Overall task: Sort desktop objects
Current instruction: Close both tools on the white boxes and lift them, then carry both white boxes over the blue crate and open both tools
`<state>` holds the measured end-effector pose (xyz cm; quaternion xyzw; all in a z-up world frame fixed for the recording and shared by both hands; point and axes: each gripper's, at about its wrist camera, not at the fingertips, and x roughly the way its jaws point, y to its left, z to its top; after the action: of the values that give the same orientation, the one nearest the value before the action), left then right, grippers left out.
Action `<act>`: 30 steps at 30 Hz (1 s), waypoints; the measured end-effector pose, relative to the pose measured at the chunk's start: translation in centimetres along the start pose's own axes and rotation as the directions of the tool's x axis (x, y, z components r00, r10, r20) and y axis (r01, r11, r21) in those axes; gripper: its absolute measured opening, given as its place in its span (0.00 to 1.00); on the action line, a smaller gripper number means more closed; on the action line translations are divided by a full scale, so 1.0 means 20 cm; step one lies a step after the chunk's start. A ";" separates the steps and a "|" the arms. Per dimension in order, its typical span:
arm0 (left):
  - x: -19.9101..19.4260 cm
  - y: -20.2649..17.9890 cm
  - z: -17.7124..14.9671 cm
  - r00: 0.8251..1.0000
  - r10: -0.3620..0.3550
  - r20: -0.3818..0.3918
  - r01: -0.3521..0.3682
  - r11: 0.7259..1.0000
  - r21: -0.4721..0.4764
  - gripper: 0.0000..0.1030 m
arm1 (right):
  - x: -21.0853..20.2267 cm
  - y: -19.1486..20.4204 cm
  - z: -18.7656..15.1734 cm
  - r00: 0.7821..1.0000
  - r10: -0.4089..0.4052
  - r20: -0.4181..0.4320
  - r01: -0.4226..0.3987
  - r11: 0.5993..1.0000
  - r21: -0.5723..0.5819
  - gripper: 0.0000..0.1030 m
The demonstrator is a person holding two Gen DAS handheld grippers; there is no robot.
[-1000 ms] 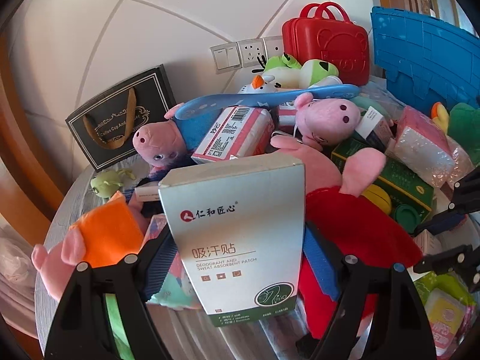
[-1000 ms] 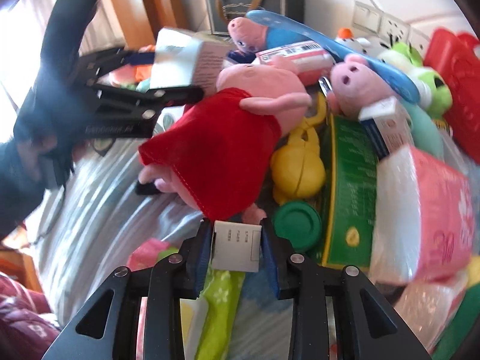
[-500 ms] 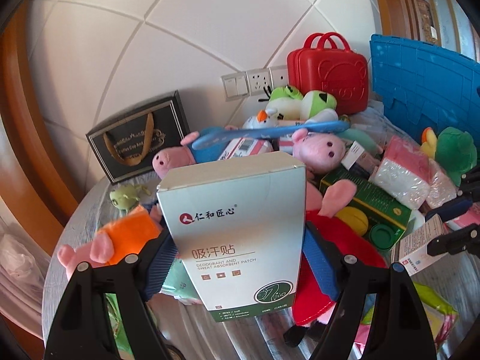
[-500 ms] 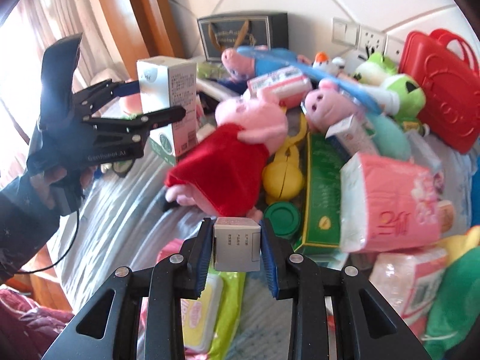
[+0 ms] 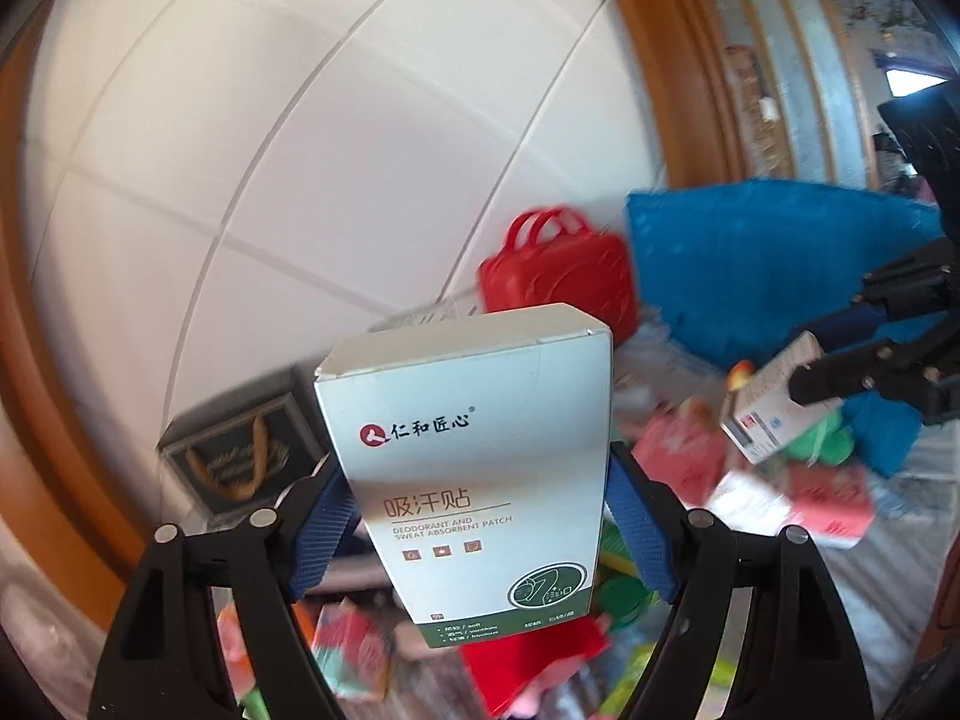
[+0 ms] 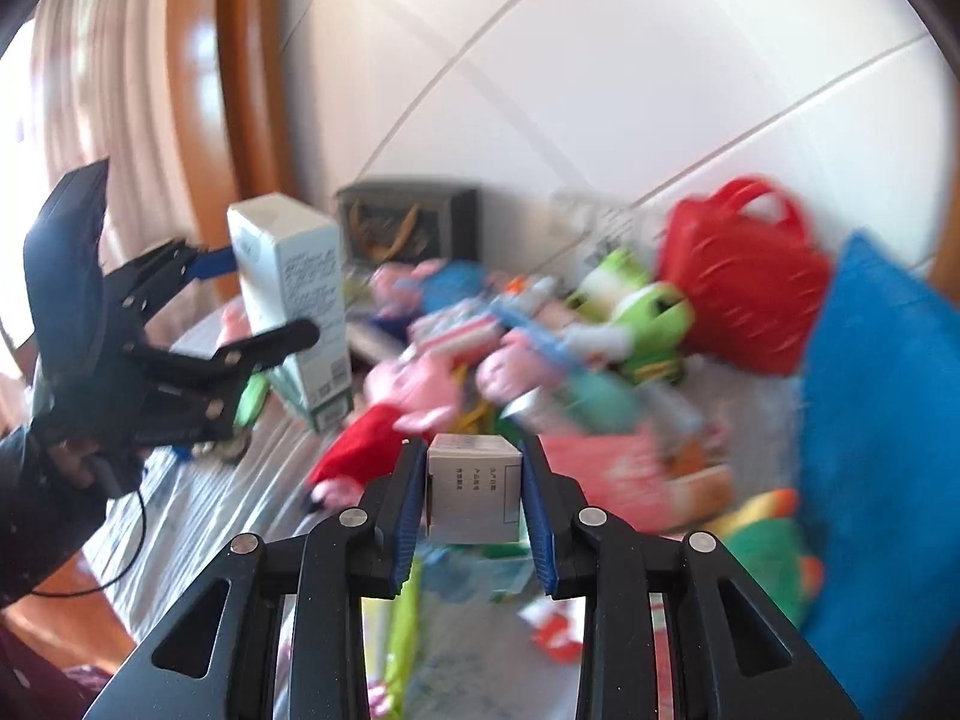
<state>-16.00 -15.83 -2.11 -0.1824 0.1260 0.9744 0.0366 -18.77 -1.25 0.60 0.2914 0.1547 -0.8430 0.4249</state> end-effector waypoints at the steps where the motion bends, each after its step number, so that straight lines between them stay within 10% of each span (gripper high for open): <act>1: -0.02 -0.04 0.06 0.999 -0.025 0.025 0.024 1.000 0.011 0.77 | -0.08 -0.03 0.02 0.999 -0.034 0.027 0.034 0.999 0.006 0.29; 10: -0.15 -0.67 0.69 0.932 -0.295 0.212 0.268 0.952 0.148 0.77 | -0.93 -0.40 0.03 0.898 -0.378 0.225 0.349 0.923 0.160 0.29; 17: -0.10 -1.26 1.09 0.865 -0.439 0.243 0.407 0.897 0.172 0.77 | -1.35 -0.85 -0.12 0.819 -0.537 0.200 0.464 0.827 0.318 0.29; 24: 0.16 -1.72 1.29 0.889 -0.432 0.150 0.409 0.898 0.164 0.78 | -1.48 -1.34 -0.30 0.807 -0.581 0.106 0.489 0.758 0.431 0.31; 30: 0.21 -1.85 1.37 0.911 -0.392 0.128 0.379 0.918 0.114 0.89 | -1.48 -1.63 -0.38 0.794 -0.607 0.028 0.509 0.690 0.514 0.72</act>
<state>-25.12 27.03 12.45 -0.1290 0.1265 0.9525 0.2452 -28.36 40.46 13.46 0.2417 -0.0206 -0.9673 0.0738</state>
